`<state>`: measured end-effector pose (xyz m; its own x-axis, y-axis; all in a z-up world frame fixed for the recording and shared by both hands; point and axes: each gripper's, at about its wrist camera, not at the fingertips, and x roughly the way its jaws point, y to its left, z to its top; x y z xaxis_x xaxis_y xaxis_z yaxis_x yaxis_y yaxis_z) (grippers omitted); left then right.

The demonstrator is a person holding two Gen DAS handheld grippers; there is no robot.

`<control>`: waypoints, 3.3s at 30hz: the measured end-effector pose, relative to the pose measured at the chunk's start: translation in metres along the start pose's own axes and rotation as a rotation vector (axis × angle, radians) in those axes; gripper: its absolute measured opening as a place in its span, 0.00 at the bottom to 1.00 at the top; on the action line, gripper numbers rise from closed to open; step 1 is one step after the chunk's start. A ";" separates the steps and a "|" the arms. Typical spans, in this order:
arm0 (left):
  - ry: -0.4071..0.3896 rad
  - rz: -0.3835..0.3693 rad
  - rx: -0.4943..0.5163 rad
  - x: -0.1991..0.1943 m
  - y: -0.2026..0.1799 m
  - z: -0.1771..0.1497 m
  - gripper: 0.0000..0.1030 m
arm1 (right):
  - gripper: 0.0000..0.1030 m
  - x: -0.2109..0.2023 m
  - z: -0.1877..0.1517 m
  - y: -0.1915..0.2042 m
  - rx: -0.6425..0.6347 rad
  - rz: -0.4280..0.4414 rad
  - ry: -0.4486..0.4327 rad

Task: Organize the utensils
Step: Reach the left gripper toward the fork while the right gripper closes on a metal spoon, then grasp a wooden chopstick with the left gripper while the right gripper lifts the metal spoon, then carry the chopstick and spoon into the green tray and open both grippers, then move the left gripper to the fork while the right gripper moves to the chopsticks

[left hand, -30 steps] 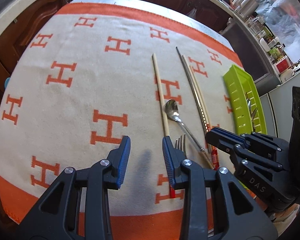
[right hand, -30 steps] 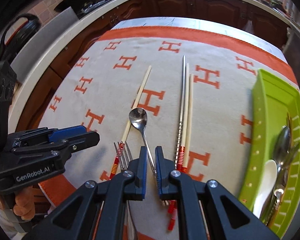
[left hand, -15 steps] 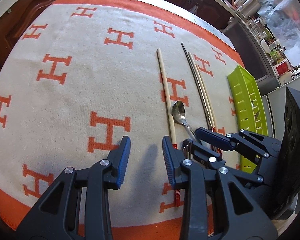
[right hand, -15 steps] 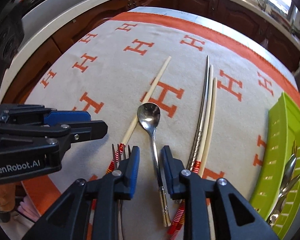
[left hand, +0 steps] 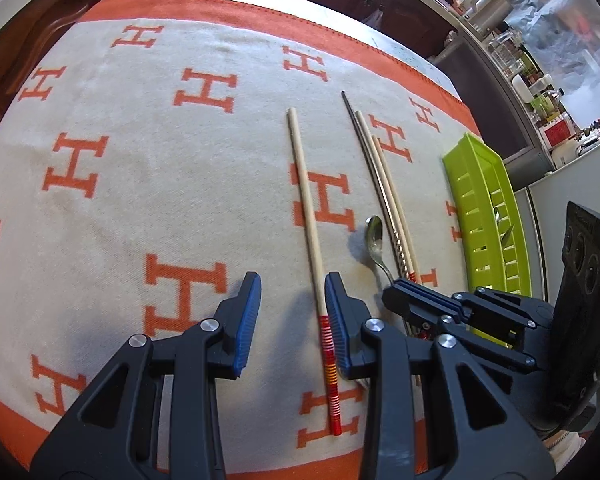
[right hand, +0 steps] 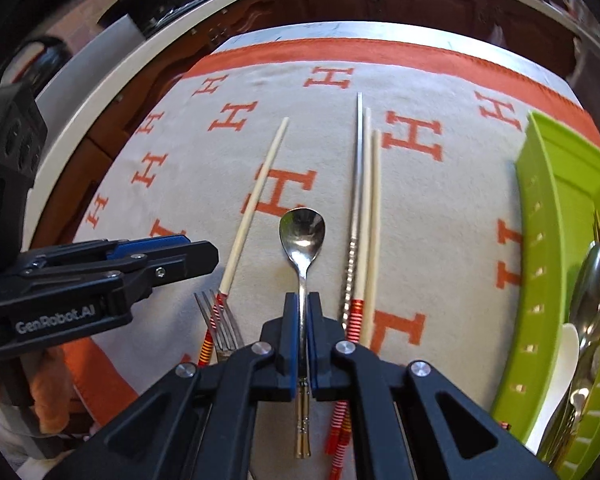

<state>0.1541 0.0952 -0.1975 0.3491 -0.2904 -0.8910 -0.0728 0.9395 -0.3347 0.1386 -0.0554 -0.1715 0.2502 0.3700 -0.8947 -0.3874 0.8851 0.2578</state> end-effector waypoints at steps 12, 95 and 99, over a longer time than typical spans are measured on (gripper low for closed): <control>0.033 0.167 0.060 0.022 -0.035 0.014 0.29 | 0.03 -0.030 -0.015 -0.019 0.078 0.045 -0.069; -0.020 -0.008 0.262 -0.040 -0.180 -0.046 0.36 | 0.17 -0.134 -0.093 -0.129 0.404 -0.079 -0.215; -0.040 0.025 0.245 -0.054 -0.155 -0.055 0.36 | 0.17 -0.134 -0.096 -0.116 0.380 -0.077 -0.209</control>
<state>0.0954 -0.0442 -0.1144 0.3872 -0.2640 -0.8834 0.1456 0.9636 -0.2241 0.0650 -0.2346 -0.1167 0.4544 0.3134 -0.8338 -0.0169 0.9389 0.3438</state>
